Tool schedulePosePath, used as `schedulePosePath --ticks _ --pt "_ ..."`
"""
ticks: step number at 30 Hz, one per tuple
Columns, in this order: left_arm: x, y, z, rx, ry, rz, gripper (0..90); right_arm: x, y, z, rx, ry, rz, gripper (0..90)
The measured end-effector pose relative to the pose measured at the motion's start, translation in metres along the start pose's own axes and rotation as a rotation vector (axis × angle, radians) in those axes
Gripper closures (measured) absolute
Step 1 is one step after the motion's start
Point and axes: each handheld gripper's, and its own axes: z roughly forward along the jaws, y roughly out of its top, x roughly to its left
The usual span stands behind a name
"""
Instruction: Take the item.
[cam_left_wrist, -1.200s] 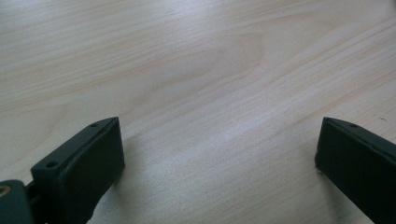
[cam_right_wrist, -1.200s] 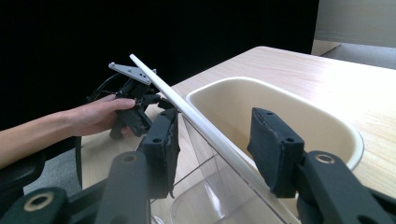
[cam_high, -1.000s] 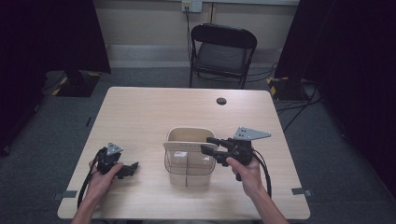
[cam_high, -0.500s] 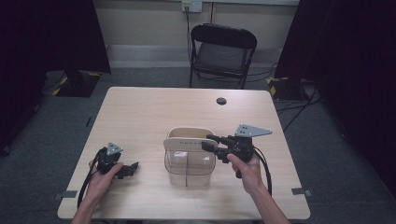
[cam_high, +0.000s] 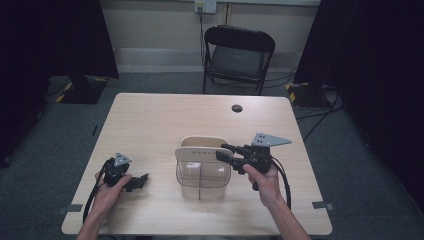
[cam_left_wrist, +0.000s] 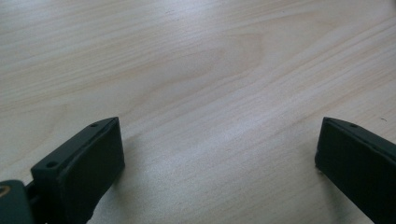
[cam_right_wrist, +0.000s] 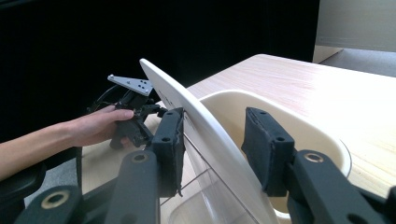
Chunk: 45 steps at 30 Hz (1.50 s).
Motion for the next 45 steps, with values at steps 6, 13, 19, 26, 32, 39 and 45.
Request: schedulePosePath --ticks 6,13,19,26,32,39,45 --pt "-0.0003 0.0 0.0002 -0.003 0.0 -0.004 0.6 0.0005 0.0001 -0.0007 -0.001 -0.002 0.001 59.1" --pt "-0.0003 -0.0001 0.0002 -0.003 0.0 -0.004 0.6 0.0008 0.0002 -0.0015 -0.003 -0.003 0.0 59.3" --pt "-0.0003 0.0 0.0002 -0.003 0.0 -0.004 0.6 0.0002 0.0003 -0.0018 -0.004 -0.003 -0.001 59.5" --pt "-0.0003 -0.0001 0.0002 -0.003 0.0 -0.004 0.6 0.0001 0.0004 -0.002 -0.002 -0.001 -0.001 59.6" --pt "-0.0003 -0.0001 0.0002 -0.004 0.0 -0.004 0.6 0.0004 0.0004 -0.0021 -0.002 0.0 0.0 59.6" --pt "-0.0003 0.0 0.0002 -0.003 0.0 -0.004 0.6 0.0009 0.0006 -0.0038 -0.003 0.002 -0.001 59.9" --pt "-0.0003 -0.0001 0.0002 -0.003 0.0 -0.004 0.6 0.0008 0.0008 -0.0038 -0.003 0.002 -0.003 60.0"
